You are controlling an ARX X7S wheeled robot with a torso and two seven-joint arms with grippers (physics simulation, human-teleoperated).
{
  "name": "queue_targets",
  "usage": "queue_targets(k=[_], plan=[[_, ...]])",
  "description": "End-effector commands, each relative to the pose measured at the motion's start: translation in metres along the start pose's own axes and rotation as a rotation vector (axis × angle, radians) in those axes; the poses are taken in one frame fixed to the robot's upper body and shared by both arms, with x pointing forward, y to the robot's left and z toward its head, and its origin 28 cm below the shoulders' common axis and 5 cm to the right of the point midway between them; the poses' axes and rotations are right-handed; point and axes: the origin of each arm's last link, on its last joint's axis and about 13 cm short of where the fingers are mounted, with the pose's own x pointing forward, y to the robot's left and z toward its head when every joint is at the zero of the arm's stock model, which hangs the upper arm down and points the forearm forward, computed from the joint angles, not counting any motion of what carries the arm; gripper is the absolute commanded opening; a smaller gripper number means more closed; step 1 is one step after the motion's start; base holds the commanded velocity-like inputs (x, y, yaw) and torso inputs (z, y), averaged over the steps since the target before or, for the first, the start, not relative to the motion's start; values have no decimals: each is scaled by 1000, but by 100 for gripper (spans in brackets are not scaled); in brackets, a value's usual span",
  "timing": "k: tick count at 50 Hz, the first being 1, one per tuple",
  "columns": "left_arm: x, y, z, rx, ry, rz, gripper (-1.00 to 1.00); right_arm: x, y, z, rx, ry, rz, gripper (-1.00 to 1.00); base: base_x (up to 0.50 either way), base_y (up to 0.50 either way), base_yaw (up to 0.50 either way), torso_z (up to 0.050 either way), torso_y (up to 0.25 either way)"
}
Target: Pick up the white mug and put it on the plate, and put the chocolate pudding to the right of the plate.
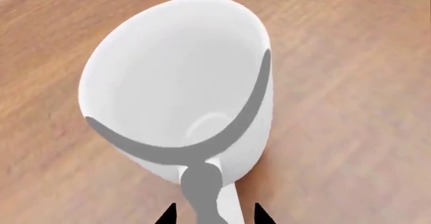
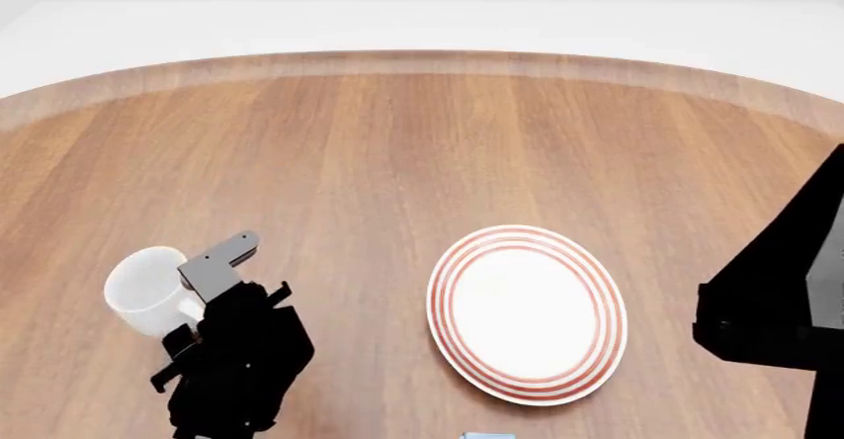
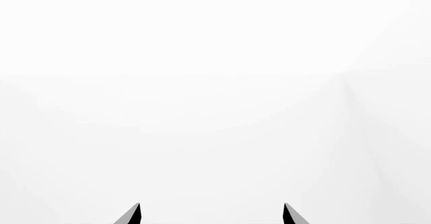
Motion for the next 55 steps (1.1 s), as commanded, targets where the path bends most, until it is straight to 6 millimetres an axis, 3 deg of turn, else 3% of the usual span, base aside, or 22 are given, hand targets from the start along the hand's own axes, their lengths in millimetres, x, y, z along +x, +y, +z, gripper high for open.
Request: queue_targets(k=[1, 16, 22, 29, 37, 45, 55], plan=[[-1, -3, -1, 3, -3, -28, -100, 0, -1, 1, -22, -9, 5, 100, 0, 0, 0, 0, 0], [3, 0, 0, 3, -6, -46, -100, 1, -1, 0, -27, -1, 9, 100, 0, 0, 0, 0, 0], [-3, 5, 11, 46, -139, -157, -100, 0, -1, -2, -29, 3, 12, 100, 0, 0, 0, 0, 0], [-29, 18, 39, 140, -407, -363, -100, 0, -1, -1, -31, 5, 12, 100, 0, 0, 0, 0, 0], [-65, 34, 60, 322, -612, -781, -100, 0, 0, -3, -33, 9, 16, 100, 0, 0, 0, 0, 0], [-82, 45, 77, 471, -565, -1090, -100, 0, 0, -3, -33, 10, 18, 100, 0, 0, 0, 0, 0], [-84, 37, 100, 593, -534, -1267, -100, 1, -1, -2, -34, 9, 14, 100, 0, 0, 0, 0, 0]])
